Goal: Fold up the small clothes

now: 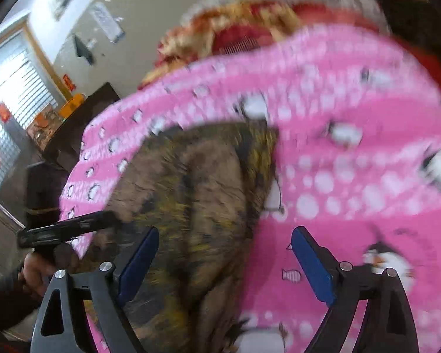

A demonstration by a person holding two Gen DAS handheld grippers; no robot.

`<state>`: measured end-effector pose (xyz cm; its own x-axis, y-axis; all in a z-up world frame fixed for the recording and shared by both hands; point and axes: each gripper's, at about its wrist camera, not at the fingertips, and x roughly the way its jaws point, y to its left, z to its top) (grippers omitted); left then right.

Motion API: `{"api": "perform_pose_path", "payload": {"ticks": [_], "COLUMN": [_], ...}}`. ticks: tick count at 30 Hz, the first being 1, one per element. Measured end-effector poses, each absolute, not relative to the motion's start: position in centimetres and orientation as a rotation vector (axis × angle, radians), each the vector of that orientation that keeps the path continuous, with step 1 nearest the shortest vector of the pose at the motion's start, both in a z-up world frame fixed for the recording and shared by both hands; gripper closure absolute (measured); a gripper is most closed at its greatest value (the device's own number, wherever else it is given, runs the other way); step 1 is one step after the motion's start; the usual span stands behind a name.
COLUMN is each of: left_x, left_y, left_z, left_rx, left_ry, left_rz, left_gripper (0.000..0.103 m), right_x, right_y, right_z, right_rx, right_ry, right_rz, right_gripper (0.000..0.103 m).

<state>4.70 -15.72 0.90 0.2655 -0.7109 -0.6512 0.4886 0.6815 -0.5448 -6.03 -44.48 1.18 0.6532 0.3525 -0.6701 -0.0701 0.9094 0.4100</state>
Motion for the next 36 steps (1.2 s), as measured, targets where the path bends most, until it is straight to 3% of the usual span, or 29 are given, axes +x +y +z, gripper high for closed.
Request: {"api": "perform_pose_path", "payload": {"ticks": [13,16,18,20,22,23,24,25,30,36], "left_x": [5.1,5.6,6.2,6.7,6.7,6.7,6.7,6.7,5.6,5.2], "left_y": [-14.6,-14.6,-14.6,-14.5,-14.4,-14.4,-14.3,-14.0,-14.8,-14.1], "left_z": [0.5,0.4,0.5,0.7,0.8,0.7,0.6,0.3,1.0,3.4], "left_rx": [-0.314,-0.334,-0.357,-0.383,-0.375,-0.353,-0.346,-0.351,-0.254,-0.22], "left_ry": [0.966,0.978,1.003,1.008,1.012,1.015,1.015,1.016,0.955,0.876], "left_rz": [-0.887,-0.9,-0.909,-0.903,-0.873,-0.836,-0.811,-0.791,-0.713,-0.733], "left_gripper": [0.012,0.012,0.012,0.013,0.041,0.049,0.066,0.074,0.086,0.088], "right_x": [-1.3,-1.4,-0.4,0.7,0.9,0.8,0.4,0.3,0.2,-0.1], "right_y": [-44.8,-45.1,-45.3,-45.1,-44.3,-43.9,-43.8,-43.7,-43.6,-42.7], "right_z": [-0.4,-0.6,-0.9,-0.6,-0.5,-0.5,-0.4,-0.5,-0.7,1.6], "right_rx": [0.47,0.493,0.488,0.449,0.398,0.367,0.348,0.334,0.309,0.399], "right_ry": [0.791,0.773,0.79,0.789,0.8,0.797,0.793,0.792,0.806,0.811], "right_rz": [0.608,0.624,0.577,0.539,0.515,0.5,0.489,0.48,0.482,0.477], "right_gripper": [0.01,0.021,0.038,0.043,0.046,0.047,0.051,0.052,0.073,0.082]}}
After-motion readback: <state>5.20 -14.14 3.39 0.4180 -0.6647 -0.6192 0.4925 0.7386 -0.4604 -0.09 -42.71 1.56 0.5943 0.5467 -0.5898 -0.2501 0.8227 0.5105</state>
